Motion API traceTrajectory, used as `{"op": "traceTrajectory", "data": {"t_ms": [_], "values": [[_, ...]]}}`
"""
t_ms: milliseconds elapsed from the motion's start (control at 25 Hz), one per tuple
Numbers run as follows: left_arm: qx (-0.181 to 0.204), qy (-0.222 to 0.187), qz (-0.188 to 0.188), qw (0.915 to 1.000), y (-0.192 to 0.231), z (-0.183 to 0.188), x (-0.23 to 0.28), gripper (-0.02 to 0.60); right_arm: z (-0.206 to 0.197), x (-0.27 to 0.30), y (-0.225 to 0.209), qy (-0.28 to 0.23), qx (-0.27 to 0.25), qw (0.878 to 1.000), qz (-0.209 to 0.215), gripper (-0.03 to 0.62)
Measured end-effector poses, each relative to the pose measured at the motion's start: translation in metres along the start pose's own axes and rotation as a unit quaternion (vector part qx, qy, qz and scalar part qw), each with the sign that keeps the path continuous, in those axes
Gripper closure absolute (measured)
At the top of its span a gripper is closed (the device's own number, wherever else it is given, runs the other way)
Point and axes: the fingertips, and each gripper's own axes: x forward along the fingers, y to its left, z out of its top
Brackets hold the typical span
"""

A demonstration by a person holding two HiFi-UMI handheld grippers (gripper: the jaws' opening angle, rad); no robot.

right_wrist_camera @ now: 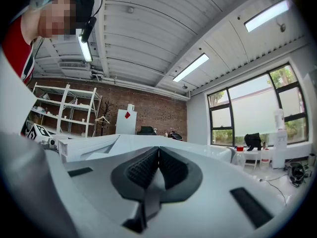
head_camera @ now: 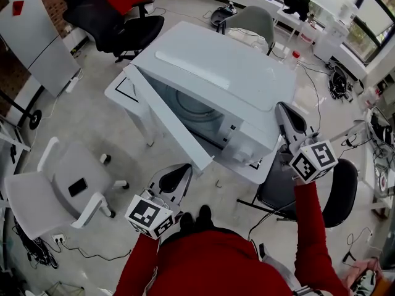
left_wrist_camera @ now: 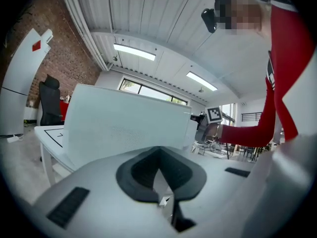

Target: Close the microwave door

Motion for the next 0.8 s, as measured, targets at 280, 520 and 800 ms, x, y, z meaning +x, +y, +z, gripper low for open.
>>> {"op": "traceTrajectory", "data": {"t_ms": [280, 520, 800], "values": [[-0.018, -0.002, 0.009, 0.9998, -0.001, 0.005, 0.049, 0.588, 0.000, -0.001, 0.001, -0.001, 0.002, 1.000, 0.000, 0.580], [-0.036, 0.007, 0.008, 0.9993, 0.000, 0.006, 0.074, 0.586, 0.000, -0.001, 0.003, -0.006, 0.005, 1.000, 0.005, 0.580], [-0.025, 0.019, 0.024, 0.9992, -0.005, 0.003, 0.090, 0.584, 0.000, -0.002, 0.004, -0.009, 0.006, 1.000, 0.008, 0.580]]}}
